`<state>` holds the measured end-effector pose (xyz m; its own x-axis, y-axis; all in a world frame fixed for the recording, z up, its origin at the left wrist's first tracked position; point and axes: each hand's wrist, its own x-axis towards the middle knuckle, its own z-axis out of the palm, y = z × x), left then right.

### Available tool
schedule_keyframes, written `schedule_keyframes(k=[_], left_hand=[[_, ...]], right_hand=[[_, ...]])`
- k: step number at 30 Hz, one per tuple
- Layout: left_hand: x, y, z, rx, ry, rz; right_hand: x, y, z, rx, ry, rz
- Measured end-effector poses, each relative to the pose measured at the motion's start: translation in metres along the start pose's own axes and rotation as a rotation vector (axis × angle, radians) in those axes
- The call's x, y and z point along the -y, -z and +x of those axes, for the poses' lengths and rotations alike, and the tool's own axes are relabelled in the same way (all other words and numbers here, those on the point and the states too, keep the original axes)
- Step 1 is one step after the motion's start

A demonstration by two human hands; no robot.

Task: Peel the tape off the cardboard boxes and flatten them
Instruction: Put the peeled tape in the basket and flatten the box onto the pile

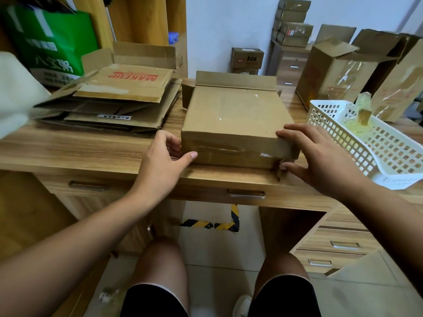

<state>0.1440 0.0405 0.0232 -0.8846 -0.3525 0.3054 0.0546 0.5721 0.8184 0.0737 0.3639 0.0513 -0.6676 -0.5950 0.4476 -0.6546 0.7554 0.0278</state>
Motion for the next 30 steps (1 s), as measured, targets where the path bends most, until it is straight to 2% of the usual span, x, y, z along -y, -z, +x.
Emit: schedule_keyframes(k=[7,23,30], left_hand=[[0.0016,-0.0014,-0.0021,-0.036,-0.022,0.093],[0.0026,0.0001,0.0024,-0.02,-0.052,0.136],[0.0008,0.0026,0.0037,0.003,-0.041,0.098]], right_hand=[[-0.0052,-0.0018,-0.0017,0.013,0.019,0.06],[-0.004,-0.0087,-0.0008,-0.038,-0.023,0.084],[-0.0075,-0.0086,-0.0043,-0.02,-0.072,0.317]])
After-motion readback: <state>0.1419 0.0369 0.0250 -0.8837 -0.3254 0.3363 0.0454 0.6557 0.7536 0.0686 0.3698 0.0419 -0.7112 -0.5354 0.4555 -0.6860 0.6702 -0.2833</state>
